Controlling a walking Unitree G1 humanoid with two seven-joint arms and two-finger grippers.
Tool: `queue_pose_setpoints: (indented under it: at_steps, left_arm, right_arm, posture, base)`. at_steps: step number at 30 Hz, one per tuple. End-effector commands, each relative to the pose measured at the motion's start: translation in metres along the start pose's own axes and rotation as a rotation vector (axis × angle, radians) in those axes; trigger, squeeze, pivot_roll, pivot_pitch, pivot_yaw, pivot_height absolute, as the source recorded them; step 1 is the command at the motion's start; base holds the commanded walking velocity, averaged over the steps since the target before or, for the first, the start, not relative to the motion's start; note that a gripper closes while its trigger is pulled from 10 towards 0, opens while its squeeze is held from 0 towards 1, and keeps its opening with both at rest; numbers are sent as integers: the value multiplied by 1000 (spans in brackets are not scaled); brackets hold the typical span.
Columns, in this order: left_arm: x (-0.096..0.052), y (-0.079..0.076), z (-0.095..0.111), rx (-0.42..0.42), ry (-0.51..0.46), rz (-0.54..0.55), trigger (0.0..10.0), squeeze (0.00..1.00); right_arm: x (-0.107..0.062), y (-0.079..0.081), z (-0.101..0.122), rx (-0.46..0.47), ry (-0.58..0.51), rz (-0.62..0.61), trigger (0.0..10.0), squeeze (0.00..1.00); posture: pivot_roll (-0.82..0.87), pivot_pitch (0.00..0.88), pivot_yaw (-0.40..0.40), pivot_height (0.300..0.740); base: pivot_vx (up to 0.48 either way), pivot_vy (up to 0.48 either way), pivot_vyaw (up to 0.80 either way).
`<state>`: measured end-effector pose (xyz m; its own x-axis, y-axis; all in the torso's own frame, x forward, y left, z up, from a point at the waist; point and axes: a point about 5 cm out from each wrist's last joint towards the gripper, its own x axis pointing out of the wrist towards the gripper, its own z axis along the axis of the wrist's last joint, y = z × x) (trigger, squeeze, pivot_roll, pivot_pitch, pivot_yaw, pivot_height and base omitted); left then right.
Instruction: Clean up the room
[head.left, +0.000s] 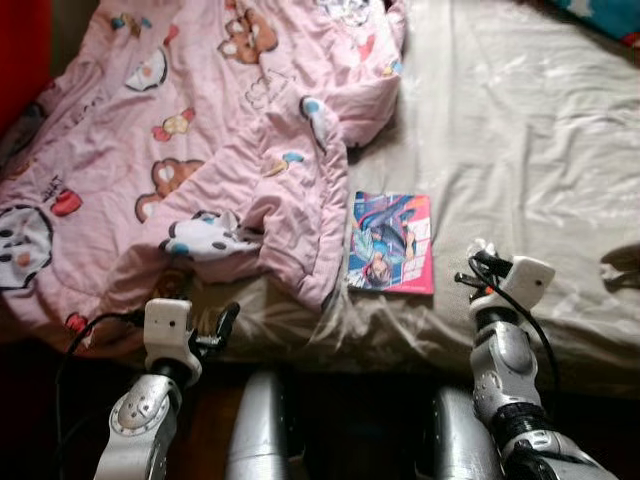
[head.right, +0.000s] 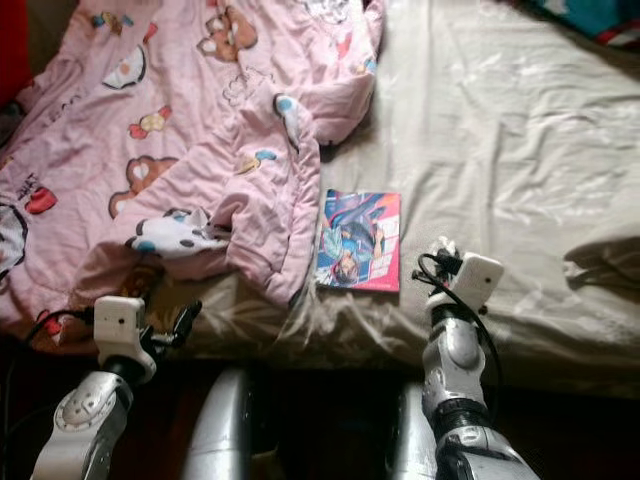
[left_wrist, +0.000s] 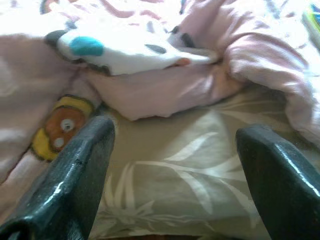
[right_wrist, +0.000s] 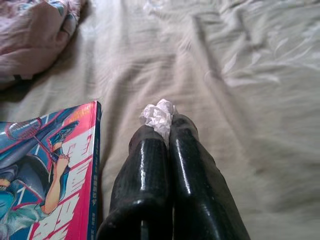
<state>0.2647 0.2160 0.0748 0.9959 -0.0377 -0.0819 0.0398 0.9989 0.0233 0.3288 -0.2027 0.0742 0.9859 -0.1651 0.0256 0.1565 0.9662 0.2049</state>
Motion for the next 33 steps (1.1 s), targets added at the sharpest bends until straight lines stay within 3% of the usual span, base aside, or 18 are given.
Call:
queue_pose_setpoints:
  at_steps: [1,3,4,5,10,16,25,28,33]
  left_arm:
    - [-8,14,-23,-27,78,76,10000,0]
    - [-12,19,-48,-55,166,117,10000,0]
    - [-12,19,-48,-55,166,117,10000,0]
    - [-16,21,-63,-70,220,142,10000,0]
    - [-22,20,-79,-92,281,164,10000,0]
    - [-22,17,-90,-105,316,176,10000,0]
    - [-25,16,-107,-115,405,189,10000,0]
    - [-28,16,-112,-117,437,191,10000,0]
    - [-33,16,-118,-123,470,199,10000,0]
  right_arm:
    - [-16,-2,-25,-48,112,51,10000,0]
    - [-34,-18,-44,-90,204,50,10000,0]
    - [-34,-18,-44,-90,204,50,10000,0]
    - [-45,-30,-53,-111,251,25,10000,0]
    - [-55,-46,-54,-106,242,-27,10000,0]
    - [-60,-45,-57,-112,249,-8,10000,0]
    - [-76,-47,-85,-141,443,-25,10000,0]
    - [-89,-51,-97,-165,530,-20,10000,0]
    - [-98,-53,-106,-180,600,-28,10000,0]
  posture:
    - [15,121,63,594]
    - [-8,85,50,594]
    - [-8,85,50,594]
    - [-14,78,47,594]
    - [-35,53,34,594]
    - [-40,25,30,609]
    - [-45,0,36,654]
    - [-41,0,37,669]
    - [-41,0,37,689]
  base:
    - [0,0,0]
    - [0,0,0]
    - [0,0,0]
    - [0,0,0]
    - [0,0,0]
    - [0,0,0]
    - [0,0,0]
    - [0,0,0]
    - [0,0,0]
